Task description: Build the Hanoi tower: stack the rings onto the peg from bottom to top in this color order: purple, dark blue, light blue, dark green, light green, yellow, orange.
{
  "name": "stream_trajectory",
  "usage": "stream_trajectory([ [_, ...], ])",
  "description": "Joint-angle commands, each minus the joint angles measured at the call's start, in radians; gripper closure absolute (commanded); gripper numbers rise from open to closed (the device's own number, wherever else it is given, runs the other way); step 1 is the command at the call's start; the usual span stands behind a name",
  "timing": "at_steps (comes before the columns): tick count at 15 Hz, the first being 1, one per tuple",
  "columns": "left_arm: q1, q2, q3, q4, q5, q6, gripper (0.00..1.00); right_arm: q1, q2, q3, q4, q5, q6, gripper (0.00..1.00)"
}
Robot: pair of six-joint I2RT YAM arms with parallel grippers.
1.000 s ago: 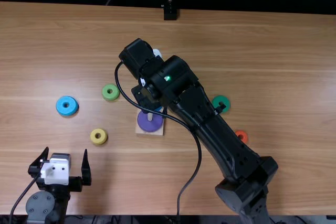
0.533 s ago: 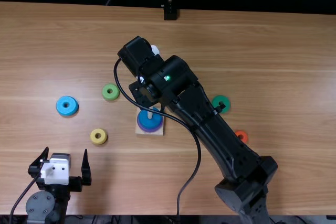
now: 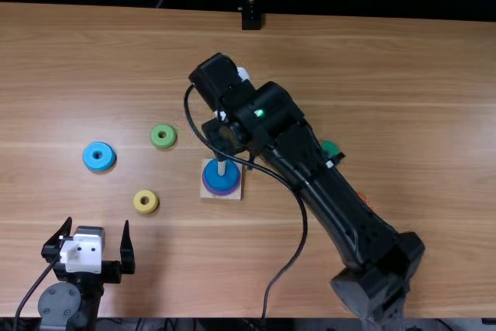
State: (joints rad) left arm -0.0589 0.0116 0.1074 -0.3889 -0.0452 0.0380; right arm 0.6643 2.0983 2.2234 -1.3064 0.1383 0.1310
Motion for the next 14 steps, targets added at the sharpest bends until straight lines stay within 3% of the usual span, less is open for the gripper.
stream_trajectory([
  [1, -0.001, -0.012, -0.107, -0.077, -0.003, 0.003, 0.0, -0.04, -0.121, -0.082, 0.085, 0.003, -0.002, 0.0],
  [4, -0.001, -0.012, -0.107, -0.077, -0.003, 0.003, 0.0, -0.094, -0.279, -0.288, 0.379, 0.007, -0.002, 0.0],
  [8, -0.001, -0.012, -0.107, -0.077, -0.003, 0.003, 0.0, -0.177, -0.5, -0.519, 0.49, 0.026, 0.003, 0.0],
  [11, -0.001, -0.012, -0.107, -0.077, -0.003, 0.003, 0.0, -0.299, -0.704, -0.742, 0.549, 0.018, 0.013, 0.0],
  [14, -0.001, -0.012, -0.107, -0.077, -0.003, 0.003, 0.0, -0.471, -0.905, -1.019, 0.812, 0.016, 0.0, 0.0],
])
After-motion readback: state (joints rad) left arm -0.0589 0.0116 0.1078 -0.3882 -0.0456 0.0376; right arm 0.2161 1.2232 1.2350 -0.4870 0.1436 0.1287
